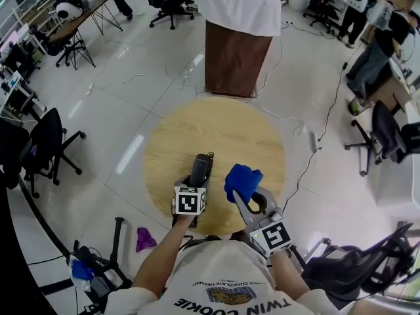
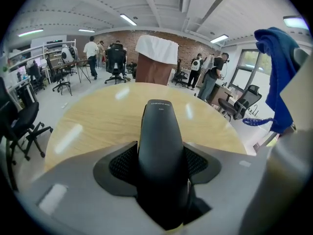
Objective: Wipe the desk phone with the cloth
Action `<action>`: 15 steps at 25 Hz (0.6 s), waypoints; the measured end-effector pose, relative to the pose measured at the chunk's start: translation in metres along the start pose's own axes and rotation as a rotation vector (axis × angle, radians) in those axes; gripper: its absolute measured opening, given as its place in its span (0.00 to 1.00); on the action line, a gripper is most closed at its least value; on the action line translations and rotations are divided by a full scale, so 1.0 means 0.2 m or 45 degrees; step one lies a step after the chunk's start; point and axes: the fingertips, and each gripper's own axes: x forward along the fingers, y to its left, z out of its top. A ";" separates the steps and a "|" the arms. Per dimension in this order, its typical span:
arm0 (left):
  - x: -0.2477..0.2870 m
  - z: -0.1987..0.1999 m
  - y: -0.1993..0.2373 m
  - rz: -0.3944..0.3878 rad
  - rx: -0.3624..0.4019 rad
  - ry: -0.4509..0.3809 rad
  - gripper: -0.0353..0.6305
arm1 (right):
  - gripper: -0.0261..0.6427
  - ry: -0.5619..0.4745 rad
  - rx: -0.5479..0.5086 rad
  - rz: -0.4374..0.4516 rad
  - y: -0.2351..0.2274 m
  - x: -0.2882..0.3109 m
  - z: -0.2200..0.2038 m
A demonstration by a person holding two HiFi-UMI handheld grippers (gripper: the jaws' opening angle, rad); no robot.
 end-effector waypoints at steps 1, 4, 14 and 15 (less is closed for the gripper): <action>0.01 -0.01 0.01 0.011 0.001 0.009 0.45 | 0.14 0.002 0.001 0.002 0.00 0.00 0.00; 0.02 -0.01 0.02 0.039 0.002 0.022 0.45 | 0.14 0.006 0.003 0.003 0.00 -0.01 -0.01; 0.02 0.03 0.01 0.061 0.122 -0.015 0.46 | 0.14 0.022 0.010 0.017 0.02 0.00 -0.03; 0.02 0.04 0.01 0.063 0.133 -0.018 0.47 | 0.14 0.023 0.008 0.019 0.03 0.00 -0.03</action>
